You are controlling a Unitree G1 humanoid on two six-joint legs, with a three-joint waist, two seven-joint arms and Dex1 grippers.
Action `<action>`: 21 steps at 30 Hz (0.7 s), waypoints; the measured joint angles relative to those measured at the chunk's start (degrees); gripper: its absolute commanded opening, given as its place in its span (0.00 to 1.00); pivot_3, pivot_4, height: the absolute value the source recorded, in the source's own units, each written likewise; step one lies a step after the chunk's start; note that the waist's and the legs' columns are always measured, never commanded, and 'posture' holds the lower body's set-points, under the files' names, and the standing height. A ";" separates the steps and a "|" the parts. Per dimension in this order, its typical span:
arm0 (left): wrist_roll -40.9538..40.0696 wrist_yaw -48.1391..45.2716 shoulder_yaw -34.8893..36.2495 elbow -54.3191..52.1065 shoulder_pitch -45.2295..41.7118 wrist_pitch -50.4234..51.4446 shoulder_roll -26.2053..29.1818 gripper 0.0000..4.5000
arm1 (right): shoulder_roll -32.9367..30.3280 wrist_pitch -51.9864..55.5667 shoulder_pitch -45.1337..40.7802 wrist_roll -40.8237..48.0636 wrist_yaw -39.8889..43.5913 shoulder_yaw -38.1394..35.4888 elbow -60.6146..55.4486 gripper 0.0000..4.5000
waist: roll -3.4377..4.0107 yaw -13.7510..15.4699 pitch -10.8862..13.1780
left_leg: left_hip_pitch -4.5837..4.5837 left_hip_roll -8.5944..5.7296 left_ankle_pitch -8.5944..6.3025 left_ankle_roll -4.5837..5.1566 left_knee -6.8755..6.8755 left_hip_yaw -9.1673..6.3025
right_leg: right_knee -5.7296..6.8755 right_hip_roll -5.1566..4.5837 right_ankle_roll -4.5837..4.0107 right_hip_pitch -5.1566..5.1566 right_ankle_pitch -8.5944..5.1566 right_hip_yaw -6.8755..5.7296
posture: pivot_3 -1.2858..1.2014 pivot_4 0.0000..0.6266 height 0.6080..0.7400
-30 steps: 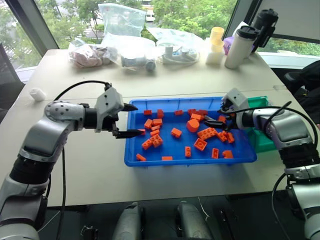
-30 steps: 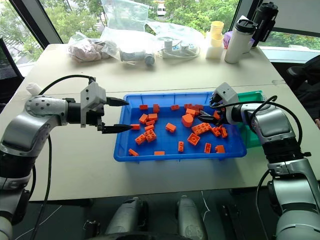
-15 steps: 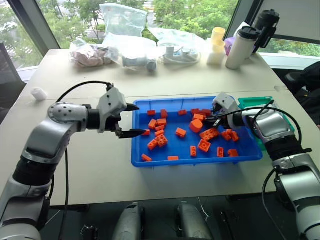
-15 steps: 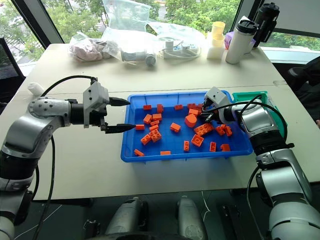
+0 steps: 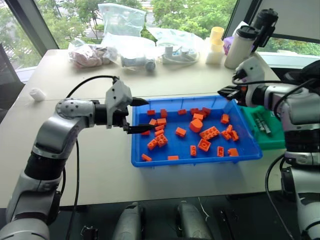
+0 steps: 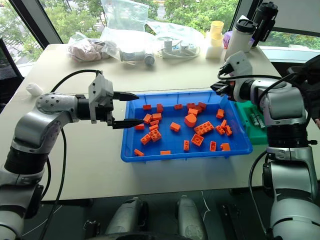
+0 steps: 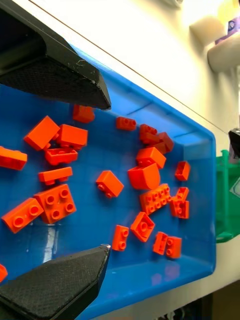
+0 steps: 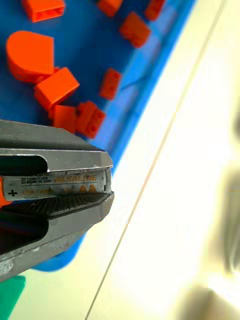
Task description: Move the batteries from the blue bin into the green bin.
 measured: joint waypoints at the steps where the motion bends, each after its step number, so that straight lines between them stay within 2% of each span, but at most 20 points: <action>1: -0.01 0.00 -0.02 0.65 -0.51 -0.01 -0.71 1.00 | -0.70 1.00 0.31 -0.01 -1.81 -1.97 -0.91 0.01 | 0.00 0.15 0.00 | 0.00 -0.02 0.00 0.00 0.00 0.00 | -0.01 -0.02 0.00 0.01 0.00 0.00 | 0.52 0.24 1.00; 7: -1.03 -0.59 -0.26 2.69 -1.82 0.14 -3.35 1.00 | -6.27 1.99 10.10 -1.40 -7.00 -6.94 -2.14 0.01 | -0.01 -0.09 -0.01 | -0.01 -0.07 0.00 0.01 0.00 0.04 | -0.02 -0.05 0.00 0.02 0.00 0.03 | 0.52 0.24 1.00; 10: -1.08 -1.11 -0.27 3.17 -2.29 0.14 -3.52 1.00 | -7.05 2.69 14.69 -1.15 -7.53 -9.14 -1.88 0.01 | 0.01 -0.48 -0.02 | 0.02 -0.01 0.00 0.01 -0.02 0.05 | 0.00 0.03 0.00 0.01 0.00 0.06 | 0.52 0.24 1.00; 15: -1.01 -1.67 -0.27 3.19 -2.18 0.14 -2.89 1.00 | -7.04 3.61 16.22 0.19 -7.96 -10.61 -1.82 0.01 | 0.03 -0.62 -0.02 | 0.07 0.05 0.00 0.01 -0.02 0.05 | 0.04 0.12 0.00 0.00 0.00 0.08 | 0.52 0.24 1.00; 21: -1.00 -1.82 -0.13 3.12 -0.27 0.36 -0.71 1.00 | -7.02 2.90 17.09 1.08 -8.19 -10.56 0.99 0.67 | 0.03 -0.13 -0.02 | 0.04 0.00 0.00 0.01 -0.01 0.06 | 0.02 0.05 0.00 0.01 0.00 0.08 | 0.52 0.24 1.00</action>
